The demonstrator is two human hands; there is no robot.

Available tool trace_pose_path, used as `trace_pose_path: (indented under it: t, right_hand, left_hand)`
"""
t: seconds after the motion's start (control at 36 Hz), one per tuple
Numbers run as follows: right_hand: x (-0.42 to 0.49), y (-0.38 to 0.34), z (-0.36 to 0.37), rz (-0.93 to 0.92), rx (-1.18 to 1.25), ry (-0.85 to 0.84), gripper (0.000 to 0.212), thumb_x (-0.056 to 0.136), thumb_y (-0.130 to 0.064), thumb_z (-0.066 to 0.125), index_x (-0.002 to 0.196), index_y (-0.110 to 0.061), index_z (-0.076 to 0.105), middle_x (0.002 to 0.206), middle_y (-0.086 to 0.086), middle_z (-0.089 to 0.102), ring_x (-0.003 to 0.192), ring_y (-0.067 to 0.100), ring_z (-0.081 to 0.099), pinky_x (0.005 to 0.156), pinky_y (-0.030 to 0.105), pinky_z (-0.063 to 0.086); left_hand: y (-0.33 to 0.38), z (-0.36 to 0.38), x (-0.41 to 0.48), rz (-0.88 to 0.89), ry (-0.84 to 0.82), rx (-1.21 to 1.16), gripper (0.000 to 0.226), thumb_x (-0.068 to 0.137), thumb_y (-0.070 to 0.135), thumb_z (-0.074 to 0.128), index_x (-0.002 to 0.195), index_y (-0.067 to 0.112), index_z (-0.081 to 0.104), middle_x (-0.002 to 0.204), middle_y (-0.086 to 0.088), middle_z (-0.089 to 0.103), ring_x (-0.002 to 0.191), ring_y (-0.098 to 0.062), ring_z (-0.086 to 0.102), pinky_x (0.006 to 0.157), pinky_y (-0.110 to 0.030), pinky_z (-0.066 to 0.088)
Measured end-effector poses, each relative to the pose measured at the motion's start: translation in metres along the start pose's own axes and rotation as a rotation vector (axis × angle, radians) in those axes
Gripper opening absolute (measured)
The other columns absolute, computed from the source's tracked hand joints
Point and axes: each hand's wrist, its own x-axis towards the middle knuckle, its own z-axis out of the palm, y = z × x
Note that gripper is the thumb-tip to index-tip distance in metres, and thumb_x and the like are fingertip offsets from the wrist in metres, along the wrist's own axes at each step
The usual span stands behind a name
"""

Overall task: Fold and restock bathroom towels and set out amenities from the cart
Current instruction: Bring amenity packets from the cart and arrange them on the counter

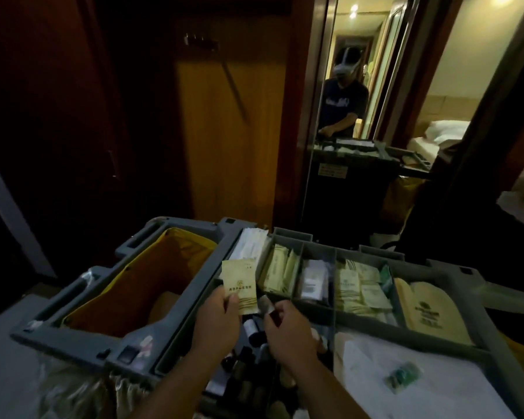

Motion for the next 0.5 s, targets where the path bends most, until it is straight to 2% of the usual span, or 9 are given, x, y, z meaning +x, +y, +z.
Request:
trace_pose_path:
  t: [0.08, 0.14, 0.25, 0.33, 0.44, 0.5]
  right_hand:
    - [0.022, 0.001, 0.007, 0.017, -0.196, -0.072, 0.021, 0.098, -0.051, 0.053, 0.094, -0.03, 0.051, 0.096, -0.004, 0.066, 0.088, 0.02, 0.064, 0.08, 0.039, 0.053]
    - [0.035, -0.001, 0.011, -0.008, -0.357, -0.125, 0.017, 0.1, -0.045, 0.051, 0.099, -0.028, 0.049, 0.107, -0.001, 0.066, 0.102, 0.026, 0.063, 0.092, 0.041, 0.047]
    - [0.053, -0.004, 0.018, -0.062, -0.568, -0.2, 0.006, 0.1, -0.03, 0.055, 0.104, -0.026, 0.052, 0.113, 0.003, 0.067, 0.109, 0.029, 0.061, 0.093, 0.044, 0.038]
    - [0.061, 0.001, 0.023, -0.11, -0.733, -0.242, 0.016, 0.097, -0.019, 0.061, 0.111, -0.026, 0.06, 0.11, 0.002, 0.068, 0.108, 0.027, 0.063, 0.094, 0.043, 0.039]
    - [0.069, 0.004, 0.021, -0.129, -0.76, -0.298, 0.03, 0.093, -0.016, 0.066, 0.12, -0.028, 0.06, 0.115, 0.002, 0.068, 0.114, 0.027, 0.062, 0.103, 0.044, 0.037]
    - [0.072, 0.005, 0.019, -0.123, -0.66, -0.301, 0.033, 0.091, -0.024, 0.067, 0.121, -0.033, 0.06, 0.116, -0.002, 0.068, 0.114, 0.025, 0.061, 0.101, 0.043, 0.036]
  left_hand:
    - [-0.005, 0.01, 0.023, -0.012, -0.014, 0.023, 0.018, 0.108, 0.024, 0.048, 0.096, 0.015, 0.059, 0.09, -0.001, 0.065, 0.082, -0.014, 0.063, 0.069, -0.038, 0.054]
    - [-0.009, 0.016, 0.036, -0.019, -0.035, 0.055, 0.022, 0.107, 0.024, 0.049, 0.092, 0.011, 0.059, 0.086, -0.003, 0.064, 0.079, -0.015, 0.063, 0.072, -0.043, 0.056]
    - [-0.016, 0.025, 0.055, -0.034, -0.061, 0.093, 0.023, 0.106, 0.025, 0.052, 0.087, 0.012, 0.058, 0.084, 0.001, 0.063, 0.078, -0.014, 0.063, 0.073, -0.043, 0.056]
    - [-0.019, 0.032, 0.061, -0.032, -0.07, 0.093, 0.025, 0.105, 0.023, 0.052, 0.082, 0.015, 0.054, 0.079, 0.001, 0.062, 0.073, -0.014, 0.061, 0.067, -0.037, 0.051]
    - [-0.018, 0.039, 0.067, -0.032, -0.08, 0.097, 0.024, 0.105, 0.022, 0.053, 0.084, 0.011, 0.056, 0.08, 0.0, 0.063, 0.074, -0.014, 0.06, 0.065, -0.036, 0.048]
    - [-0.017, 0.043, 0.071, -0.031, -0.083, 0.089, 0.022, 0.105, 0.021, 0.053, 0.085, 0.011, 0.057, 0.081, 0.0, 0.064, 0.075, -0.012, 0.06, 0.067, -0.037, 0.049]
